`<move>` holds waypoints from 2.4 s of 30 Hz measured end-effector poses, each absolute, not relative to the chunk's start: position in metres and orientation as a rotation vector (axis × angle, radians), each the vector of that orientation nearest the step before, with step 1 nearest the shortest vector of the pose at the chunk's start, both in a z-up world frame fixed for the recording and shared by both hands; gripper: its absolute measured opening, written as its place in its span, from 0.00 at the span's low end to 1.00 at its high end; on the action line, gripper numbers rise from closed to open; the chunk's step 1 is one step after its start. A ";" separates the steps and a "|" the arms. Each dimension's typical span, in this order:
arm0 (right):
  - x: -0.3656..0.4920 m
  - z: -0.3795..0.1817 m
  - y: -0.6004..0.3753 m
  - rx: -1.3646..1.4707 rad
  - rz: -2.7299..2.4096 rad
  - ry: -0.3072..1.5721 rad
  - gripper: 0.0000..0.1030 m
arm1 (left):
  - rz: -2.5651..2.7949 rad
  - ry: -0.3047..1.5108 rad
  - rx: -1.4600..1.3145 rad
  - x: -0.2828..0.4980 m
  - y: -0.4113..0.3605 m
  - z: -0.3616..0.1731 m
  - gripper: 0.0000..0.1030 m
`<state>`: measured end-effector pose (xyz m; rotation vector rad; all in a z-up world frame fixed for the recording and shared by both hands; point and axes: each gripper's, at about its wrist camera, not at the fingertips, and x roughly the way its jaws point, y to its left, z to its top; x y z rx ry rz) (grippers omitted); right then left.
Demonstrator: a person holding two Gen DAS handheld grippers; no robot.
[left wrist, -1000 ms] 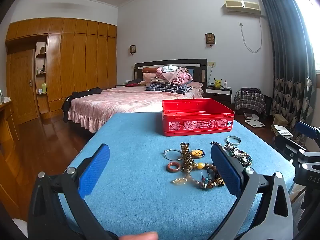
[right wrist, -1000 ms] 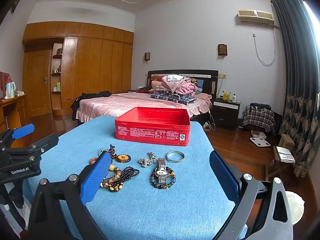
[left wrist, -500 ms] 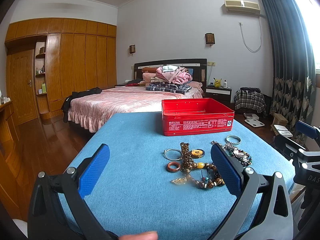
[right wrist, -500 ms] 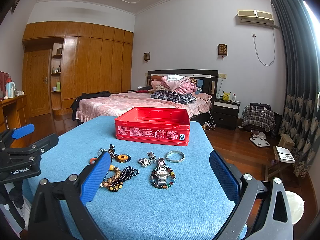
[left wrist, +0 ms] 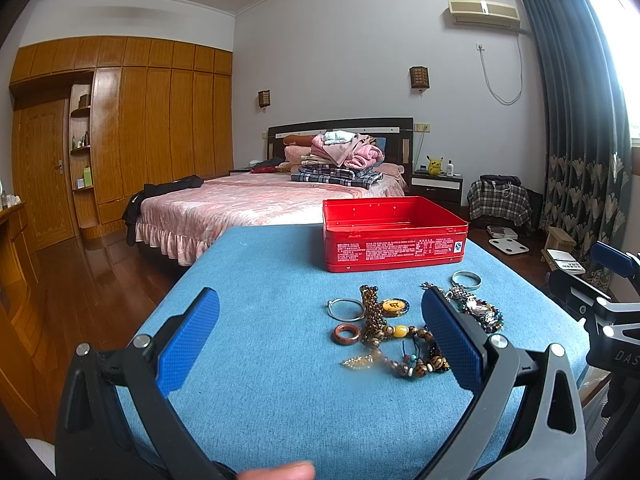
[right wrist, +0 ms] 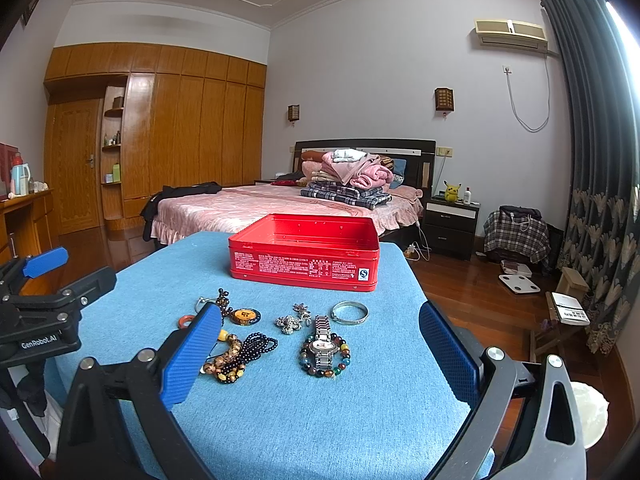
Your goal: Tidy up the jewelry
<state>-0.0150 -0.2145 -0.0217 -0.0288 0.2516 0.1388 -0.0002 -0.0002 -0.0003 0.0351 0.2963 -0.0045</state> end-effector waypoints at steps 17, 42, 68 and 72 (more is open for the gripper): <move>-0.014 -0.022 -0.215 -0.028 0.138 0.253 0.94 | -0.005 0.296 0.035 0.000 0.000 0.000 0.95; -0.014 -0.024 -0.217 -0.035 0.137 0.257 0.94 | -0.005 0.298 0.036 -0.001 -0.002 0.000 0.95; 0.010 -0.039 -0.223 0.023 0.182 0.364 0.94 | -0.060 0.462 -0.013 0.034 0.002 -0.029 0.95; 0.013 -0.041 -0.227 0.042 0.186 0.379 0.94 | -0.046 0.522 -0.022 0.044 0.004 -0.040 0.93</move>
